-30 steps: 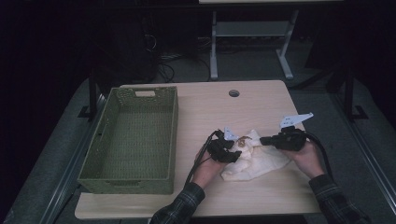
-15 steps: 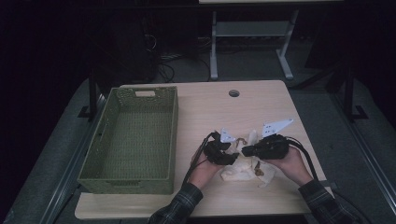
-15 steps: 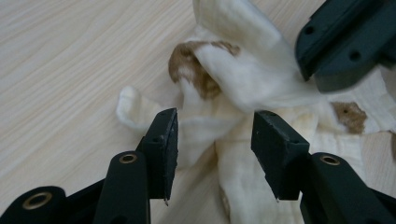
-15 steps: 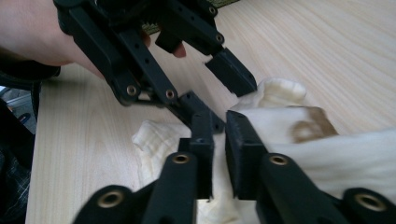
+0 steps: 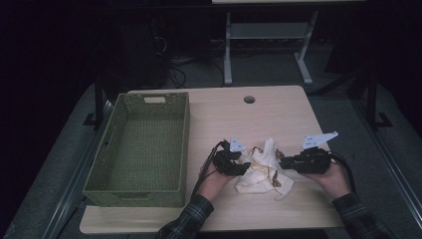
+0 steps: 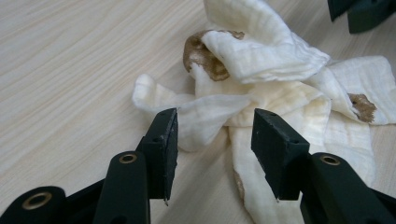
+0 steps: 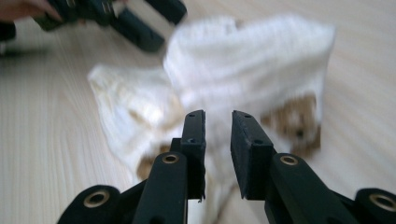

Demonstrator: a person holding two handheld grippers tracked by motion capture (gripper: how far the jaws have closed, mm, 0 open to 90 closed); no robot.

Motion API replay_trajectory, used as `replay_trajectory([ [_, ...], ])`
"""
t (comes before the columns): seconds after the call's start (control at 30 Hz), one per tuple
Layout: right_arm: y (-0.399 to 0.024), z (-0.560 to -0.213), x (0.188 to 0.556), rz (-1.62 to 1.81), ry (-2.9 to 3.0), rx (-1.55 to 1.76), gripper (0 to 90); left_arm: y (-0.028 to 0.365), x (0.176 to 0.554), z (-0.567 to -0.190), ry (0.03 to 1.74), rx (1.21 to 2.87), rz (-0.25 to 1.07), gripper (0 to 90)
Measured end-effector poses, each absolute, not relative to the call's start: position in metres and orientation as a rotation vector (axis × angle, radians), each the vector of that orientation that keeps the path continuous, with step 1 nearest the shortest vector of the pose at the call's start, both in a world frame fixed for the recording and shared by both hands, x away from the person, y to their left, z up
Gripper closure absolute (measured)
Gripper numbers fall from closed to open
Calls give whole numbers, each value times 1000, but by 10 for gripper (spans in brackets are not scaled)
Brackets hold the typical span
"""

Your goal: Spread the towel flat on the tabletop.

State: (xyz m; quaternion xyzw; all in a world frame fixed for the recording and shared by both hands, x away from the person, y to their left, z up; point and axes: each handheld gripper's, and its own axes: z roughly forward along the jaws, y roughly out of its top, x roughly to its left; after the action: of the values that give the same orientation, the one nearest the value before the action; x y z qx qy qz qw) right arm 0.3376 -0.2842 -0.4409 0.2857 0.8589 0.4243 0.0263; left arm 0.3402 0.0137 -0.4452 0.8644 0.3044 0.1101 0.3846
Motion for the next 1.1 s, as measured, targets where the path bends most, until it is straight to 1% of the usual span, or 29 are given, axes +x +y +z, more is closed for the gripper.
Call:
replay_trajectory([
  [0.1,-290,-452,332,1264,2663,907,726,15,341,-445,785,2191,285,505],
  [0.17,-289,-453,332,1259,2666,908,726,15,341,-445,786,2193,286,505],
  [0.37,-279,-459,335,1228,2694,868,697,16,340,-445,791,2187,291,507],
  [0.4,-275,-462,335,1179,2703,865,729,16,340,-445,792,2188,290,507],
  [0.43,-275,-462,335,1179,2703,865,729,16,341,-445,787,2190,294,507],
  [0.57,-279,-460,338,1196,2679,893,874,16,341,-445,795,2184,292,507],
  [0.8,-292,-451,340,1220,2615,925,891,16,342,-443,803,2170,297,509],
  [0.9,-301,-441,344,1251,2565,933,894,15,342,-442,803,2170,302,509],
  [0.93,-308,-432,348,1278,2530,945,895,16,343,-442,797,2172,308,509],
  [1.1,-312,-417,356,1308,2486,930,896,16,343,-442,808,2165,299,509],
])
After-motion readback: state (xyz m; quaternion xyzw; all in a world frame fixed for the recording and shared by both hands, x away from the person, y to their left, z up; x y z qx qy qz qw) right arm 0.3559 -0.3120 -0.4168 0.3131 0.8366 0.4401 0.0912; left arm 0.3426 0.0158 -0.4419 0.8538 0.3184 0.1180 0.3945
